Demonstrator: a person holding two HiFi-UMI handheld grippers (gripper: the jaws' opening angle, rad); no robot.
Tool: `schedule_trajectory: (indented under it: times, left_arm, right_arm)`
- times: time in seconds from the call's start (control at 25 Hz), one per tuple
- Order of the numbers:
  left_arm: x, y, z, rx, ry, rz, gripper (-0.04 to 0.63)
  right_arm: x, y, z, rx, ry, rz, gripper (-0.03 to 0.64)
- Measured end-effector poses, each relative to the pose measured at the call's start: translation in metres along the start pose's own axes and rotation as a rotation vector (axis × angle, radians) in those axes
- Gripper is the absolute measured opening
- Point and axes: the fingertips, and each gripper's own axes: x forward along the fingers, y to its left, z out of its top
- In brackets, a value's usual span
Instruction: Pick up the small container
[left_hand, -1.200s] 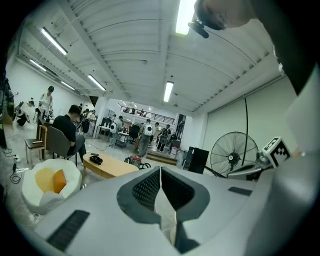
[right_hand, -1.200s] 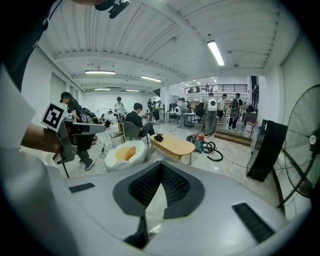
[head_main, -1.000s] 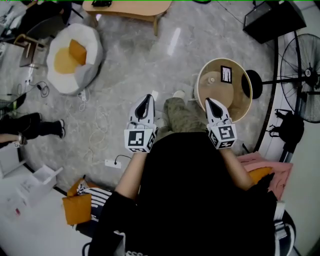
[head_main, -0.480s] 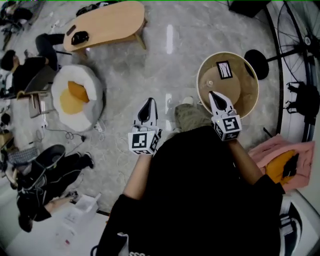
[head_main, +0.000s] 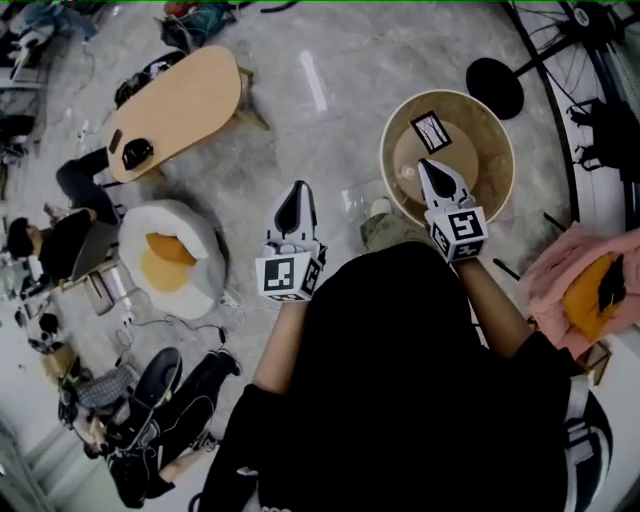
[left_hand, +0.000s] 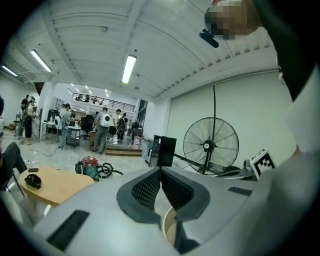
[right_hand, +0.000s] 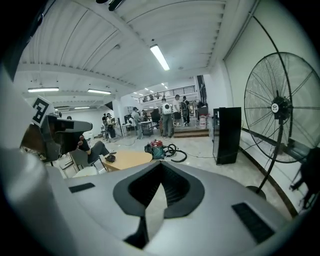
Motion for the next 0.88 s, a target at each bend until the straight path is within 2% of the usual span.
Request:
schedule_trajectory:
  times: [0.16,0.32,0.52,0.64,0.76,0.88]
  left_arm:
    - [0.036,-0.005,0.002,0.035,0.014,-0.068,0.026]
    - [0.062,0.002,-0.006,0.033,0.061,-0.143,0.026]
    - [0.111,0.017,-0.028,0.017,0.135,-0.286,0.027]
    - [0.149,0.007,-0.048,0.022,0.192,-0.383,0.028]
    - [0.177,-0.002,-0.067,0.048,0.268,-0.509,0.028]
    - [0.194,-0.006,-0.083,0.080,0.313,-0.606,0.027]
  right_arm:
    - [0.007,-0.026,0.007,0.010,-0.012,-0.052,0.014]
    - [0.002,-0.040,0.013,0.048,-0.011,-0.144,0.014]
    - [-0.006,-0.046,-0.007,0.102,0.040,-0.308,0.014]
    - [-0.014,-0.063,-0.017,0.134,0.045,-0.415,0.014]
    - [-0.020,-0.070,-0.022,0.254,0.028,-0.556,0.014]
    - [-0.012,-0.064,-0.030,0.394,0.000,-0.641,0.014]
